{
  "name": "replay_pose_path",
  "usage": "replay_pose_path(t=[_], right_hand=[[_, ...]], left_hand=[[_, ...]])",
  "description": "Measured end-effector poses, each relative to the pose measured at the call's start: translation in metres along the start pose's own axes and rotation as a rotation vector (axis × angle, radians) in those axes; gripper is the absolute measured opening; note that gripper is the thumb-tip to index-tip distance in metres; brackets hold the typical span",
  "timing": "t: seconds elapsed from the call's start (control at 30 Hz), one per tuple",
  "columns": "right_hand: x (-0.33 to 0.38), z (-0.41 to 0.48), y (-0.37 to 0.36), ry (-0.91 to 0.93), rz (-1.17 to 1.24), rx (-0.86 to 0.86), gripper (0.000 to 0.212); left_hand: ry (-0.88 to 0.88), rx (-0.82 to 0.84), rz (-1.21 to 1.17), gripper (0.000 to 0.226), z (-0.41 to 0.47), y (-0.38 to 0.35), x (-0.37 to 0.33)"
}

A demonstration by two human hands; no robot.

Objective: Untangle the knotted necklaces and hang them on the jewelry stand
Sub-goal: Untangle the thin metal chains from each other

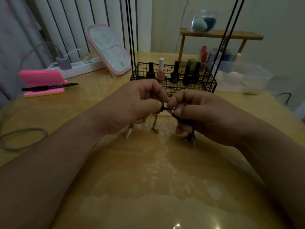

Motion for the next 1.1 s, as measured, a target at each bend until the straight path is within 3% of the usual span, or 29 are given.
replay_pose_path(t=[0.17,0.3,0.43,0.6,0.7,0.8,0.97,1.1], right_hand=[[0.005,-0.001,0.005,0.071,-0.060,-0.111,0.018],[0.004,-0.001,0.012,0.025,-0.088,-0.129,0.012],[0.001,-0.002,0.014,-0.040,-0.285,-0.198,0.009],[0.007,0.000,0.008,0.265,-0.535,-0.424,0.007],[0.013,-0.007,0.001,0.222,-0.428,-0.280,0.025],[0.008,-0.008,-0.009,0.117,-0.455,-0.136,0.022],[0.001,-0.002,-0.004,0.159,-0.470,-0.252,0.003],[0.002,-0.001,0.001,0.170,-0.416,-0.286,0.007]], left_hand=[[0.030,0.015,0.292,0.009,-0.001,-0.006,-0.001],[0.032,-0.046,0.187,0.004,-0.002,-0.003,-0.002],[0.019,-0.045,0.075,0.004,-0.002,-0.004,-0.004],[0.073,-0.027,-0.044,0.010,0.001,-0.008,-0.003],[0.115,-0.047,-0.133,0.010,0.002,-0.009,-0.002],[0.137,-0.026,-0.192,0.010,0.002,-0.010,-0.003],[0.154,-0.021,-0.255,0.011,0.003,-0.008,-0.002],[0.155,-0.006,-0.245,0.009,0.003,-0.009,-0.001]])
Point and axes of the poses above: each hand's wrist, its own z-axis towards the middle knuckle, its own y-axis out of the back of the hand, x = y × z, the point moved 2 cm from there along z, towards the middle knuckle, and after that the axes turned 11 degrees about z, right-handed, at the moved point
